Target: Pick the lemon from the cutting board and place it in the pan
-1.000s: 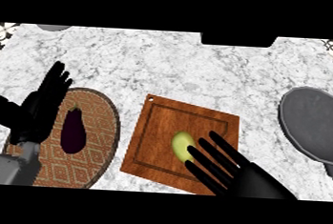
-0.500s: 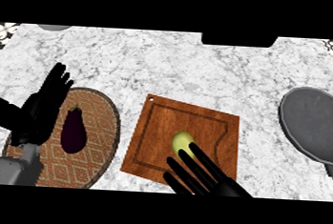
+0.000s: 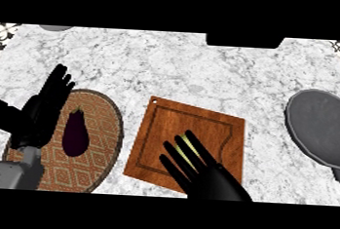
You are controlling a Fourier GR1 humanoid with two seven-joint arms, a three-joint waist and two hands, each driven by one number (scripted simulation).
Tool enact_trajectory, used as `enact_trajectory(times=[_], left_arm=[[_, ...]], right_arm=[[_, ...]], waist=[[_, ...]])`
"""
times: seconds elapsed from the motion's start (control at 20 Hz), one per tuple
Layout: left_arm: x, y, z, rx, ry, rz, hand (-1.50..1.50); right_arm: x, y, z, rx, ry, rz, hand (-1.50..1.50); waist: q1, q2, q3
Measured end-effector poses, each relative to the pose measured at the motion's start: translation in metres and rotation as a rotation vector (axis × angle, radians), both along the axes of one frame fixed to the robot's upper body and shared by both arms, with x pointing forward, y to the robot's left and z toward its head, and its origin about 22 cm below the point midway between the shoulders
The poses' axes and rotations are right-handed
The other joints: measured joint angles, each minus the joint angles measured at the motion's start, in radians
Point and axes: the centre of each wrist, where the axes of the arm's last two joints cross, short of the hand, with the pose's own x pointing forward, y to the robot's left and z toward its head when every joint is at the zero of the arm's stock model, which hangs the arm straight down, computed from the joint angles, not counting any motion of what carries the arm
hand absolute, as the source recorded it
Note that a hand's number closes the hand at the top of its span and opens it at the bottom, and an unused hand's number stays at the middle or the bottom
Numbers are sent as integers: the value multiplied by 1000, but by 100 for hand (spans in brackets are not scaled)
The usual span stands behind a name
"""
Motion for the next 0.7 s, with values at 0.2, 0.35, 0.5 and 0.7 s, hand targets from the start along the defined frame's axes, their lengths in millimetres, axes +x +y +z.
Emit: enact_trajectory(times=[0.2,0.35,0.5,0.7], left_arm=[[1,-4,1,2,-5,2,0],[4,2,-4,-2,-7,3,0],[4,-3,-1,-2,-10,6,0],[2,-3,5,4,-7,8,0]], right_arm=[[13,3,-11,-1,14,2,-150],[24,10,-20,-23,21,-11,-150],[31,17,-21,-42,28,-16,-150],[36,17,-27,-35,30,-6,-150]], waist=[[0,0,0],[0,1,0],[0,1,0],[0,0,0]])
